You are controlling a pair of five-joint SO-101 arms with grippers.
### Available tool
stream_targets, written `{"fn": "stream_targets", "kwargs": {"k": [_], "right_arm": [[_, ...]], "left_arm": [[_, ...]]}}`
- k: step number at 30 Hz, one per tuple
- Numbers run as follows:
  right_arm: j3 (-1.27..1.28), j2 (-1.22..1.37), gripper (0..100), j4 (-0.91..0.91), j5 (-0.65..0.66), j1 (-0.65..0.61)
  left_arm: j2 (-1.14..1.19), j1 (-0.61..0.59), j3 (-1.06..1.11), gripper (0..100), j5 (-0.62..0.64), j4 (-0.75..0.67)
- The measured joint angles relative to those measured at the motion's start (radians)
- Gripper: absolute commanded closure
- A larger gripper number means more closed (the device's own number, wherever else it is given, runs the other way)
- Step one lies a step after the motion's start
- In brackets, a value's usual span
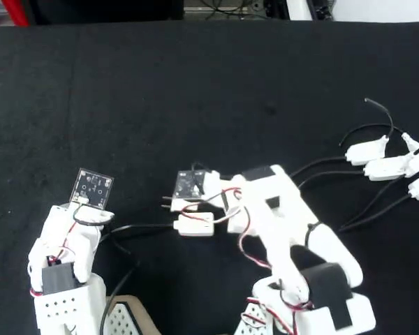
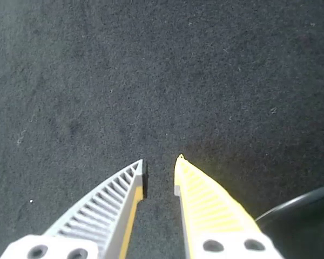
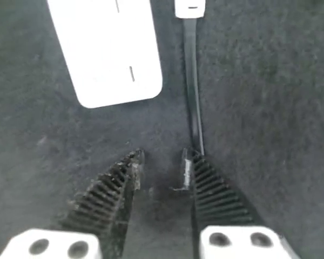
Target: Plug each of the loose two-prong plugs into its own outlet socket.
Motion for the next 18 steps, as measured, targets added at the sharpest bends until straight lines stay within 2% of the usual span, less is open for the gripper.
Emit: {"fn": "stream_targets", "kwargs": {"k": [2, 7, 18], "right_arm": [[-0.011, 0.006, 98.8, -0.002, 0.0, 0.002], [-0.055, 0.009, 98.6, -0.002, 0.0, 0.012], [-0.252, 0.018, 98.8, -0.006, 0.0, 0.157]], "left_arm": [[0.0, 0.0, 0.0, 89, 0.0, 0.0], [0.0, 0.0, 0.0, 89, 0.0, 0.0], [0.0, 0.0, 0.0, 89, 0.0, 0.0]]}}
